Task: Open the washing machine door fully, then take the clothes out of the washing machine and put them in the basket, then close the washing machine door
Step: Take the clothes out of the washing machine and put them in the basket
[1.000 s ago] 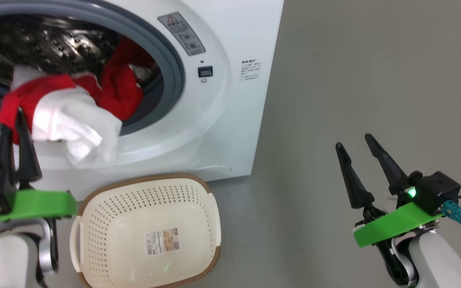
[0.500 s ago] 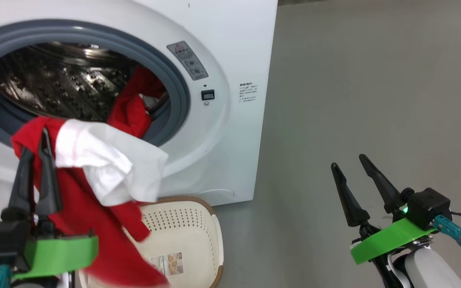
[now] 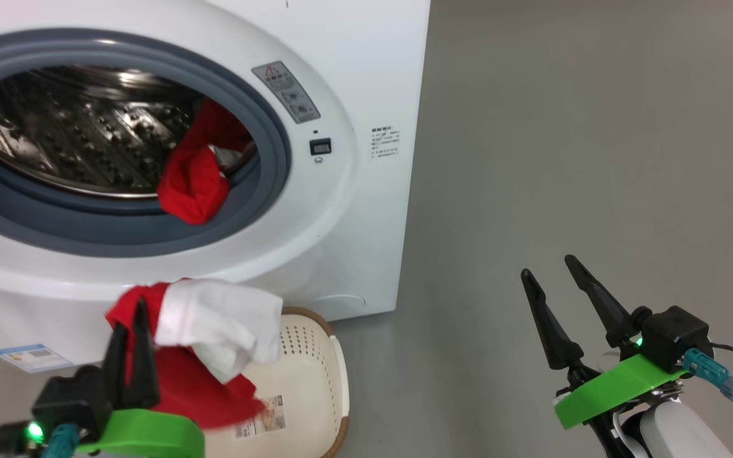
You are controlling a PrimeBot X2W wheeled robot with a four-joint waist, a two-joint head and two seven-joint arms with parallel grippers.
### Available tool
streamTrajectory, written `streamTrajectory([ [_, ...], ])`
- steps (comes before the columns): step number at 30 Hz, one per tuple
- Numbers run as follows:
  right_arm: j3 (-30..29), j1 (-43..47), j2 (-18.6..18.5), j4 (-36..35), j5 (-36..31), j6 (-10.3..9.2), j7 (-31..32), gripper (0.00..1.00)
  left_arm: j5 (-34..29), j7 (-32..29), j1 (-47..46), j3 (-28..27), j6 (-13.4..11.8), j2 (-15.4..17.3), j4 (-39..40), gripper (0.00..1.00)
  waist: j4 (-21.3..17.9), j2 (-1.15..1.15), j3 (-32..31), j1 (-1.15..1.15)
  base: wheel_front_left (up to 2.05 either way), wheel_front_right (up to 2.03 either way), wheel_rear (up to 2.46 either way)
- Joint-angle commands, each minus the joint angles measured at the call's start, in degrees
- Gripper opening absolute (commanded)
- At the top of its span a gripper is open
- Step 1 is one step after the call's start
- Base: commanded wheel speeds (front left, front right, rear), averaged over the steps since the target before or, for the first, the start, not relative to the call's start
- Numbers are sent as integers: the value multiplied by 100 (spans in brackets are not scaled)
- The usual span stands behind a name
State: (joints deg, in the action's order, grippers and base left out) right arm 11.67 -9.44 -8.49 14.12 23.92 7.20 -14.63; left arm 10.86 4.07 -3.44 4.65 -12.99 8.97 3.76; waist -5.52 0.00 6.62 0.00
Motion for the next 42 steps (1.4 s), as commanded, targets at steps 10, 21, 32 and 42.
streamTrajectory([
  [10,154,-396,-31,-174,47,29,-37,100,787,169,-996,-310,386,-228,-2153,0,-115,0,650,0,0,0,0],
  [21,211,-765,32,-220,71,29,-37,100,1214,297,-2630,-364,982,-202,-5450,0,-320,0,1322,0,0,0,0],
  [32,211,-983,103,-309,72,29,-37,100,1270,-310,-3694,-108,1398,-213,-7181,0,-439,0,1993,0,0,0,0],
  [42,226,-1169,132,-328,83,29,-37,100,1231,-391,-4132,33,1446,-181,-7586,23,-498,0,2320,0,0,0,0],
])
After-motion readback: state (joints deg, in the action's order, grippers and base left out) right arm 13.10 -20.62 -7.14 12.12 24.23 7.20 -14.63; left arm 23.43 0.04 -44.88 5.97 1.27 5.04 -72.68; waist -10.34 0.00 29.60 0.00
